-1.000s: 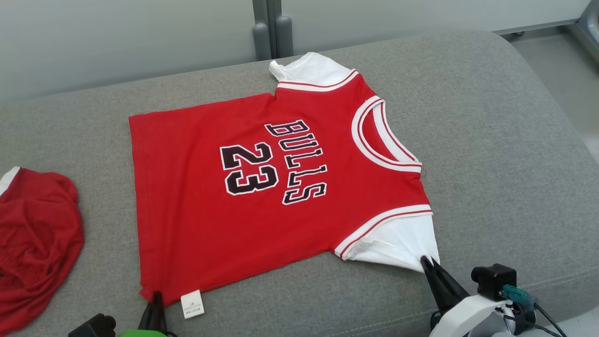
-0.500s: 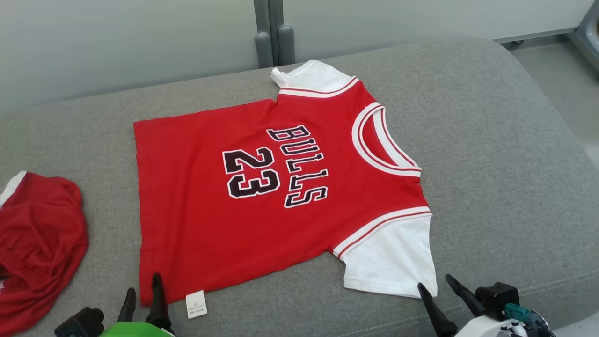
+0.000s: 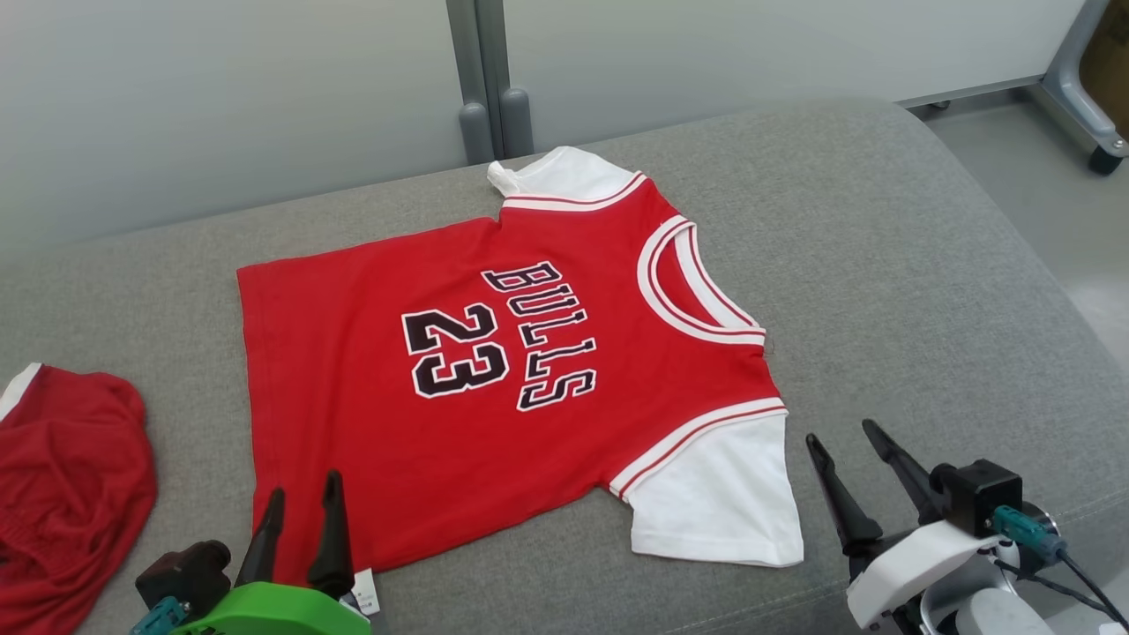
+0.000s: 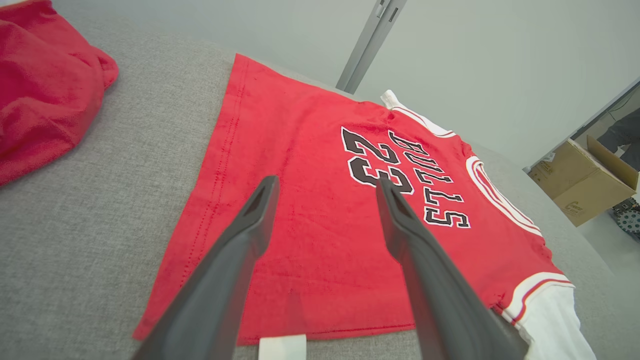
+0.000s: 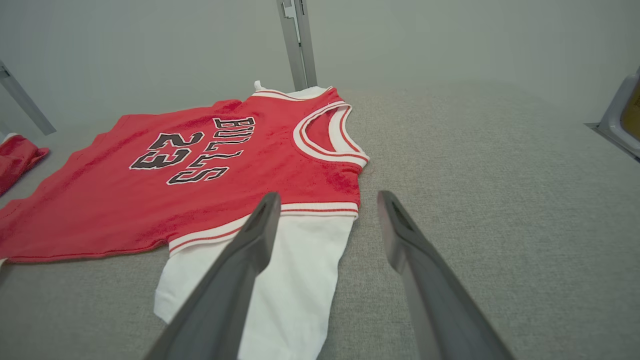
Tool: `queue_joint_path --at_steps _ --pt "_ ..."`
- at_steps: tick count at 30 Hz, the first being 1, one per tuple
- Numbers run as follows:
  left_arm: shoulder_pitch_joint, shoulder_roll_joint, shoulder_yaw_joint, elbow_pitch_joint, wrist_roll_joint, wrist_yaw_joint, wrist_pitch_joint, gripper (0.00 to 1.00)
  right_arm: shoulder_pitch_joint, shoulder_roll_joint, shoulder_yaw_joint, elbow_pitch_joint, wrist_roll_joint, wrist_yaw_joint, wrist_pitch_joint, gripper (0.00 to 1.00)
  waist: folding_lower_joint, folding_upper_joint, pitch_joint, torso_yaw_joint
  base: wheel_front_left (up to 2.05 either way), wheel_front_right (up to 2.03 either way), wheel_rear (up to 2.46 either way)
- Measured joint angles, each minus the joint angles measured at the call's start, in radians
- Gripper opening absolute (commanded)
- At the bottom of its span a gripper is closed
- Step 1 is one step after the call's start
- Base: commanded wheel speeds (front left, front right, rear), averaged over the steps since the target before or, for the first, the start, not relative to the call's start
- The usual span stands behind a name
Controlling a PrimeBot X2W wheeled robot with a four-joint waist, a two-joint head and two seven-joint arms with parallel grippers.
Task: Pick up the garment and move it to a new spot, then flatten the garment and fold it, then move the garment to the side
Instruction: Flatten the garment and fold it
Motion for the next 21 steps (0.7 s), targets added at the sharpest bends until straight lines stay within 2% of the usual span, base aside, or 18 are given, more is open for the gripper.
queue_joint_path --at_steps 6,21 --pt "0.003 0.0 -0.019 -0.037 0.06 0.002 0.0 1.0 -0.022 0.0 -0.033 -0.047 -0.014 -0.012 0.0 1.0 0.0 0.0 -0.018 -0.009 0.0 0.0 0.0" --pt "0.067 0.002 0.043 -0.144 0.181 0.035 -0.003 1.0 -0.058 0.035 -0.04 -0.101 -0.028 -0.021 0.0 1.0 0.0 0.0 -0.031 0.009 0.0 0.0 0.0"
